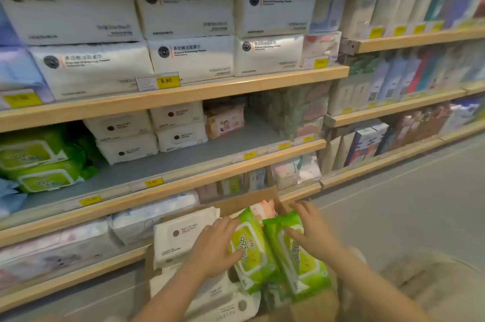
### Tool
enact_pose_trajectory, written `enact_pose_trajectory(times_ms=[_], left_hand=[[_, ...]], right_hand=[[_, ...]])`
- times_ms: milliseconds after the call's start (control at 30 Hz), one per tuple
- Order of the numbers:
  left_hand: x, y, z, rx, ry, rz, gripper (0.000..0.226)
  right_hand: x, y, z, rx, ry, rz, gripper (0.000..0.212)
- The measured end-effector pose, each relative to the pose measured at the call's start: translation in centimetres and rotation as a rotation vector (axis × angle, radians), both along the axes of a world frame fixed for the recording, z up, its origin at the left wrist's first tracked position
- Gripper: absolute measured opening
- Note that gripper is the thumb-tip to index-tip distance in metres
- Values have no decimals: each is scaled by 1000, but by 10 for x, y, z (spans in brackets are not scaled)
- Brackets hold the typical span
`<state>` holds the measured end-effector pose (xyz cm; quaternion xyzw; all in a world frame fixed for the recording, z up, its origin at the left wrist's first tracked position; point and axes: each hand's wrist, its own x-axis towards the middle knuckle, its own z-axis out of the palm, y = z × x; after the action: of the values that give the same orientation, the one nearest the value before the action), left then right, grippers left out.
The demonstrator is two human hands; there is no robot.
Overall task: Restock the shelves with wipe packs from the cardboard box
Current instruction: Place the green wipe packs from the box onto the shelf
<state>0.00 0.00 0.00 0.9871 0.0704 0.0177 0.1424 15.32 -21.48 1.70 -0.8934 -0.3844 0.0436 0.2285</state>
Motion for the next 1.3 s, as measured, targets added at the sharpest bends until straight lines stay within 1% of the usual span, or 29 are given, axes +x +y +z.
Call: enact_pose_trajectory(times_ms=[33,167,267,333,367,400,433,533,600,633,733,800,833,867,933,1000,1067,1167,1300], left_hand=[[3,-5,-6,-4,51,-36,68],[16,-13,-45,39,152,-145,80],[33,-3,-65,165,166,-176,104],[46,3,-75,229,241,-226,115],[53,4,-79,235,262,-271,116],[59,6,-83,249,255,-318,114],[65,8,-81,250,295,-345,113],[75,14,-79,326,345,-421,115],[78,20,-81,390,337,-466,118],[79,23,-86,442,295,-499,117],[86,22,-96,617,216,-586,106],[90,18,-93,644,226,-646,93],[91,16,-88,656,266,-664,89],[91,14,-80,653,259,-677,88],[90,14,-70,674,243,-653,91],[91,16,-67,647,161,-601,92],[94,18,-55,615,53,-544,94],[93,18,-23,590,-48,-449,99],[80,37,10,572,-127,-284,93]], right_hand=[[-1,-4,-6,-17,37,-41,61],[-3,-11,-45,-126,179,-151,86],[-1,-12,-73,-252,223,-226,98],[-2,-10,-91,-256,275,-252,107],[-4,-8,-98,-231,318,-261,112],[-5,-6,-105,-211,344,-271,116],[-5,-5,-109,-202,349,-288,119],[0,-4,-115,-225,324,-327,123],[4,-4,-117,-241,317,-333,125],[4,-3,-117,-240,319,-336,125],[4,-2,-119,-216,320,-348,124],[5,-5,-116,-203,299,-344,121],[7,-7,-114,-206,284,-340,119],[7,-9,-112,-205,277,-345,118],[10,-12,-106,-149,285,-368,118],[18,-15,-95,-97,270,-372,118],[30,-18,-79,-101,184,-324,115],[48,-20,-46,-134,56,-274,114],[63,-9,-7,-123,-45,-222,113]])
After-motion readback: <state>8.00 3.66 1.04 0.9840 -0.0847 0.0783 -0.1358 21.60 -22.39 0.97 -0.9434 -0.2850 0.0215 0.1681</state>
